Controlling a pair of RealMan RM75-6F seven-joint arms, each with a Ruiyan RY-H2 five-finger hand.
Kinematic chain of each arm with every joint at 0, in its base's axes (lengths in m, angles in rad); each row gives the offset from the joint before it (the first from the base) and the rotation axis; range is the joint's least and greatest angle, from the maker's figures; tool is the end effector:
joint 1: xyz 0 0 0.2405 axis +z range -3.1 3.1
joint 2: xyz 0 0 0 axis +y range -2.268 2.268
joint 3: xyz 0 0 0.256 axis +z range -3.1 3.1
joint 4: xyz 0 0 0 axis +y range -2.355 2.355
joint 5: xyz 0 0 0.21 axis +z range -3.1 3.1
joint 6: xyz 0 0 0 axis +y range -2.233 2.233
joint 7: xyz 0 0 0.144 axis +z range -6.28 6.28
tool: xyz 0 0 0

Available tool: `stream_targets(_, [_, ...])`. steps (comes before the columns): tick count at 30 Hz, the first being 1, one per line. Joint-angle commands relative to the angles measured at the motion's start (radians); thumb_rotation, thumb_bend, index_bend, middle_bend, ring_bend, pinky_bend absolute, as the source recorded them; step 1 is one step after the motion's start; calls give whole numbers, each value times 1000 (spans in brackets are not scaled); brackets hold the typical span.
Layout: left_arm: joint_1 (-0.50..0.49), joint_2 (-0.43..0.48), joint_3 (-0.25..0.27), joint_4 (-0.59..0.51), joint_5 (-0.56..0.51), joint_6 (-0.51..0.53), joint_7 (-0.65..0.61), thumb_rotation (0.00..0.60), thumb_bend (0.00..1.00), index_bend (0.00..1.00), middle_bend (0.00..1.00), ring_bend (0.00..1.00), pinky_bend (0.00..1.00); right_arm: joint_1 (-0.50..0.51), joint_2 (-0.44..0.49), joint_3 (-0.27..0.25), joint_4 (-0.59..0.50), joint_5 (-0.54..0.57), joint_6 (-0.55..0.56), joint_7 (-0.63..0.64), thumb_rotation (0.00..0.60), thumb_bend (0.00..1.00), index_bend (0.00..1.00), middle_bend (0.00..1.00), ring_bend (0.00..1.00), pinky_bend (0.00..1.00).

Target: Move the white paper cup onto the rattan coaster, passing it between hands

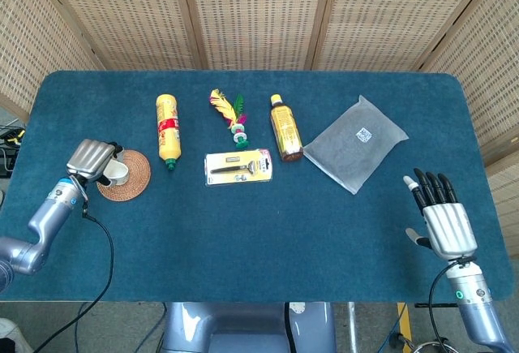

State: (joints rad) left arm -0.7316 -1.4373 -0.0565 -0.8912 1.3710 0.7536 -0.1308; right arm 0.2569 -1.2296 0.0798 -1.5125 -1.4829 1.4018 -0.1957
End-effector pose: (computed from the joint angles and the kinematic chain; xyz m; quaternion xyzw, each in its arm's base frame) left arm -0.2953 0.4124 0.0781 -0.7533 -0.3387 -0.2344 0.5128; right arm -0.2881 -0.2406 0.1266 0.6597 -0.2971 0.3672 0.5845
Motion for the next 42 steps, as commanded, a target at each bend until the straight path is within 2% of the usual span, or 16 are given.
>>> stream_targets(1, [-1,1,2,-1,-2,-10,0,600,67,433,353,384,408,-1,1,1,0,-1,1,1,600,0,81,0,0,0])
stream_targets(3, [-3,6,7,-6,-3,-28,-2,600,32,272,218,247,336,-2,1,2,-1,-1,1,2,600,0,81,0,0,0])
stream_targets(5, [-5,13,12,-12,-3,-46,-3,600,1,55,42,63,241,-2,1,2,-1,-2,1,2,600,0,81,0,0,0])
stream_targets(7, [-5,21,14,-21,-2,-52,-8,600,0,0,0,2,185,-3,1,2,-2,-4,1,2,600,0,81,0,0,0])
stream_targets(14, [29,96,-6,-94,11,41,-87,600,0,0,0,0,33,-6,4,2,-10,-15,9,2,600,0,81,0,0,0])
stream_targets(15, [43,123,-15,-123,11,71,-117,600,0,0,0,0,19,-7,5,2,-12,-18,11,1,600,0,81,0,0,0])
stream_targets(16, [89,184,-42,-177,0,164,-178,600,0,0,0,0,5,-9,7,1,-18,-23,17,2,600,0,81,0,0,0])
stream_targets(17, [114,220,-41,-216,11,206,-201,600,0,0,0,0,0,-11,8,0,-22,-26,20,2,600,0,81,0,0,0])
stream_targets(20, [172,288,-49,-298,-13,274,-217,600,0,0,0,0,0,-13,11,1,-30,-31,26,-3,600,0,81,0,0,0])
stream_targets(25, [294,375,-72,-526,-161,384,-99,600,0,0,0,0,0,-19,14,3,-50,-20,24,-36,600,0,74,0,0,0])
stream_targets(27, [364,382,-66,-626,-203,493,-8,600,0,0,0,0,0,-20,18,1,-62,-19,21,-40,600,0,60,0,0,0])
stream_targets(30, [438,385,-37,-741,-234,592,112,600,0,0,0,0,0,-24,24,0,-78,-16,21,-59,600,0,31,0,0,0])
stream_targets(36, [515,369,9,-802,-186,690,176,600,0,0,0,0,0,-35,36,1,-111,3,22,-85,600,0,13,0,0,0])
stream_targets(42, [549,371,21,-818,-145,716,185,600,0,0,0,0,0,-47,54,2,-144,6,32,-89,600,0,13,0,0,0])
